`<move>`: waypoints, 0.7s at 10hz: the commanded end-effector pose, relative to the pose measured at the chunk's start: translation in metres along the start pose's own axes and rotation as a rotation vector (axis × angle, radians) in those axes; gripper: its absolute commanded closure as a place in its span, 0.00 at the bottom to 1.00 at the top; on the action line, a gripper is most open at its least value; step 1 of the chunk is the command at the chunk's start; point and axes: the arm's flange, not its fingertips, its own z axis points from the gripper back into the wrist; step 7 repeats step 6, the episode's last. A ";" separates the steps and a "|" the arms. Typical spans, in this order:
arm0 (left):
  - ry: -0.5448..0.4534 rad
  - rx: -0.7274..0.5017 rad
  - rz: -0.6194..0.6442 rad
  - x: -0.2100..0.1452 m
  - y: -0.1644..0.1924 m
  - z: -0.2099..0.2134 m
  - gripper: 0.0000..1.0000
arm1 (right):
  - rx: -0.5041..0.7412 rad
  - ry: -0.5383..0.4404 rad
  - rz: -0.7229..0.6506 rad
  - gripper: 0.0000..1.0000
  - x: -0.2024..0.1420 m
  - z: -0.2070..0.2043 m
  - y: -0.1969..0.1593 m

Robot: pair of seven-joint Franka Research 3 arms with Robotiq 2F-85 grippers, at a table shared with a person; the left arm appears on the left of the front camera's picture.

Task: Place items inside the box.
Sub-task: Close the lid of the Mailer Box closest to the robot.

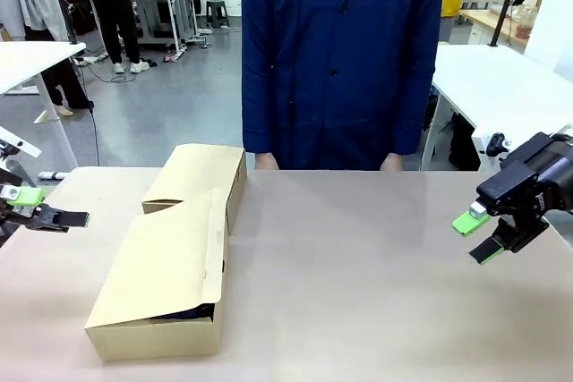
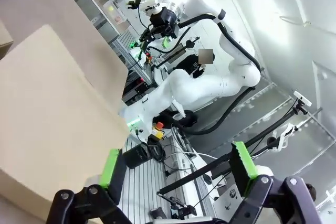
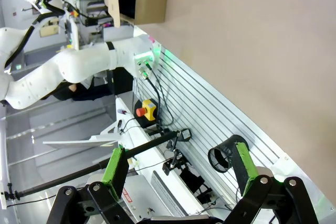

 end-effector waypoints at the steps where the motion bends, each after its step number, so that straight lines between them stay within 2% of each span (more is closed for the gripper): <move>1: 0.010 -0.007 -0.018 -0.001 -0.005 -0.002 0.00 | 0.011 0.000 -0.002 0.00 -0.001 0.001 0.002; 7: 0.010 -0.007 -0.018 -0.001 -0.005 -0.002 0.00 | 0.011 0.000 -0.002 0.00 -0.001 0.001 0.002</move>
